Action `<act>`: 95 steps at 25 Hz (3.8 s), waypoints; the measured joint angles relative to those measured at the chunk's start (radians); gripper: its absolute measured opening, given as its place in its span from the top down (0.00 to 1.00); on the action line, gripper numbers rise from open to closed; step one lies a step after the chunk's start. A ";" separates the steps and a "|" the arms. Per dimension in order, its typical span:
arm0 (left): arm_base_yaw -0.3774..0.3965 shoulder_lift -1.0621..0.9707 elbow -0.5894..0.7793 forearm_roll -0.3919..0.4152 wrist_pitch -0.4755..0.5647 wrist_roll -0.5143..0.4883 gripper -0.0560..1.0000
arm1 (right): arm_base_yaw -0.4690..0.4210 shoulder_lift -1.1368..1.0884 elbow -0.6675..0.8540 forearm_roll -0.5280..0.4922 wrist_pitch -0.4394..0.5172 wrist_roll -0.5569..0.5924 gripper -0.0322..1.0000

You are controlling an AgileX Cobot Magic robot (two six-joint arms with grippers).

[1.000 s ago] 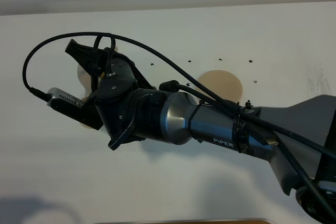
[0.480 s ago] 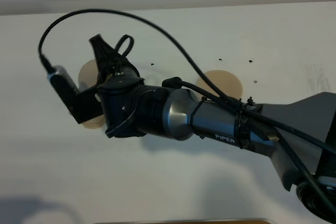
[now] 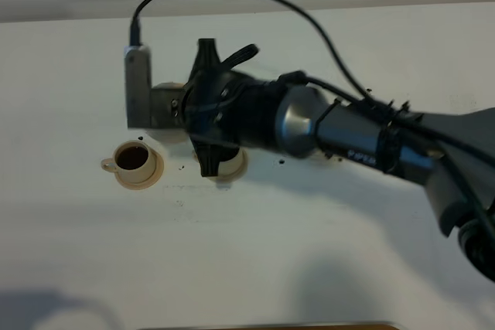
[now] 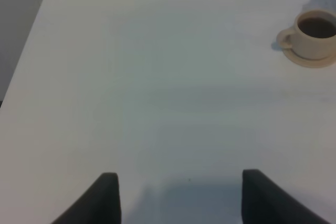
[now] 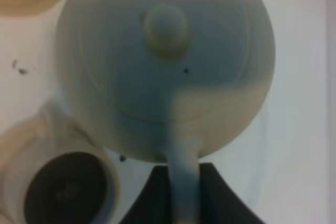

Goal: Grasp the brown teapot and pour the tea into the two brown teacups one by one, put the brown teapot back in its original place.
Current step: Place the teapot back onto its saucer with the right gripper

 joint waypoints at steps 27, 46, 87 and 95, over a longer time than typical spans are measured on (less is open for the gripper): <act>0.000 0.000 0.000 0.000 0.000 0.004 0.49 | -0.122 0.189 -0.303 0.484 0.195 -0.131 0.86; 0.000 0.000 0.000 0.000 0.000 0.000 0.49 | -0.241 0.130 -0.509 0.490 0.510 0.047 0.86; 0.000 0.000 0.000 -0.001 0.000 0.000 0.49 | -0.465 -0.233 0.425 0.666 -0.026 0.245 0.86; 0.000 0.000 0.000 -0.001 0.000 0.000 0.49 | -0.462 -0.233 0.467 0.667 -0.062 0.262 0.86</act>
